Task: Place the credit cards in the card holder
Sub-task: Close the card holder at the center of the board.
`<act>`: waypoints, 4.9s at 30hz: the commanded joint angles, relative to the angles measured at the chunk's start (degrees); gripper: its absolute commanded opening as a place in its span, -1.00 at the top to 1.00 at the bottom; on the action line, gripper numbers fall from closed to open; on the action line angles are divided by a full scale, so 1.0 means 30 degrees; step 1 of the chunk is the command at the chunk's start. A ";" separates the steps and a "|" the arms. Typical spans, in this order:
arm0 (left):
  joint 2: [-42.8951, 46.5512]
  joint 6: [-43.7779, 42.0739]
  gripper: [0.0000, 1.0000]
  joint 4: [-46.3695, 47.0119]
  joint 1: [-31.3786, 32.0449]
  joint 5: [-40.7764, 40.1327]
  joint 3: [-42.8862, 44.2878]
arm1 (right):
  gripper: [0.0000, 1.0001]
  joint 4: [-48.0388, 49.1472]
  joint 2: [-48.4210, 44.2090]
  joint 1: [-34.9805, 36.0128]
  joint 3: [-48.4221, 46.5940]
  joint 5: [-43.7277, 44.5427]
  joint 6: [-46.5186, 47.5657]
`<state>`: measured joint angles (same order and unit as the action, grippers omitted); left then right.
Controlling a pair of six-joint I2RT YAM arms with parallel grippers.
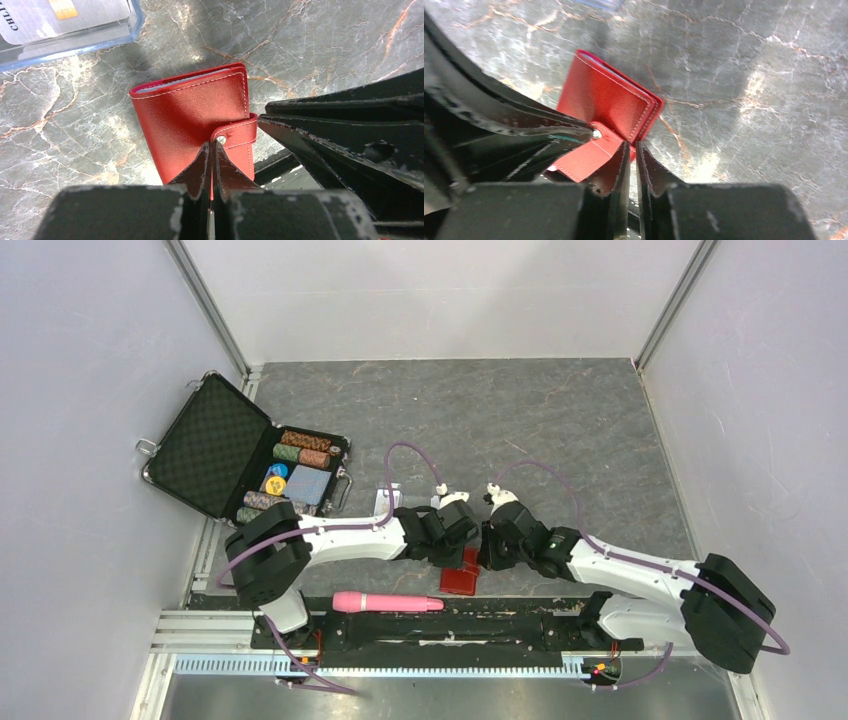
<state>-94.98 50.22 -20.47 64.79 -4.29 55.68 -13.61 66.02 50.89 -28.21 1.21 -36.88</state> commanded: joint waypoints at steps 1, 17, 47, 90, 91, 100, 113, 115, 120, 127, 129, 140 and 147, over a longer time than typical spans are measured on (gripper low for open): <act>0.1019 -0.0361 0.96 0.0112 0.0149 0.0067 -0.0104 | 0.85 0.1907 -0.0923 -0.0035 0.0165 -0.0344 0.0394; -0.0235 -0.0245 0.96 0.0739 0.0161 0.0568 -0.0381 | 1.00 0.3687 0.0275 -0.0013 0.1155 -0.2348 0.0138; 0.1041 -0.0508 0.95 -0.0200 0.0147 -0.0444 -0.0017 | 1.00 0.4257 -0.0510 -0.0002 0.1433 -0.2180 0.0058; 0.0433 -0.0362 0.96 0.0325 0.0142 -0.0580 -0.0579 | 1.00 0.6046 0.0413 0.0020 0.2361 -0.2625 -0.0287; 0.0238 -0.0316 0.96 0.0244 0.0141 -0.0593 -0.0532 | 1.00 0.6234 0.0553 0.0006 0.2441 -0.2672 -0.0315; -0.0673 -0.0161 0.96 0.0491 0.0155 -0.0471 -0.0884 | 1.00 0.6692 0.1606 0.0043 0.2572 -0.2969 -0.0376; -0.0644 0.1024 0.95 0.0795 0.0114 -0.0783 -0.2179 | 1.00 0.5890 0.2821 0.1155 0.2514 -0.2583 -0.1266; -0.0151 0.1016 0.96 0.1298 0.0134 -0.0796 -0.2484 | 1.00 0.5834 0.2582 0.1266 0.2473 -0.2251 -0.1322; 0.0979 0.0682 0.96 0.1461 0.0122 -0.0835 -0.2124 | 1.00 0.5324 0.0609 0.1258 0.2079 -0.0993 -0.1070; 0.1833 0.0378 0.96 0.0261 0.0125 -0.1462 -0.1279 | 1.00 0.4744 -0.0708 0.1258 0.1233 -0.0522 -0.0716; 0.1989 0.0371 0.96 -0.0036 0.0128 -0.1689 -0.1290 | 1.00 0.4740 -0.0517 0.1259 0.1155 -0.0571 -0.0682; 0.2581 -0.0297 0.96 0.0849 0.0118 -0.1247 -0.1372 | 1.00 0.5297 -0.0059 0.1258 0.0987 -0.0961 -0.0563; 0.2962 -0.0436 0.96 0.0057 0.0118 -0.1993 -0.1099 | 1.00 0.5574 -0.0143 0.1258 0.0994 -0.0989 -0.0538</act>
<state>-87.92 50.96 -19.22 65.01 -7.44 50.52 1.23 65.87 54.43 -22.83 -2.11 -39.18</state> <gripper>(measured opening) 0.027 0.004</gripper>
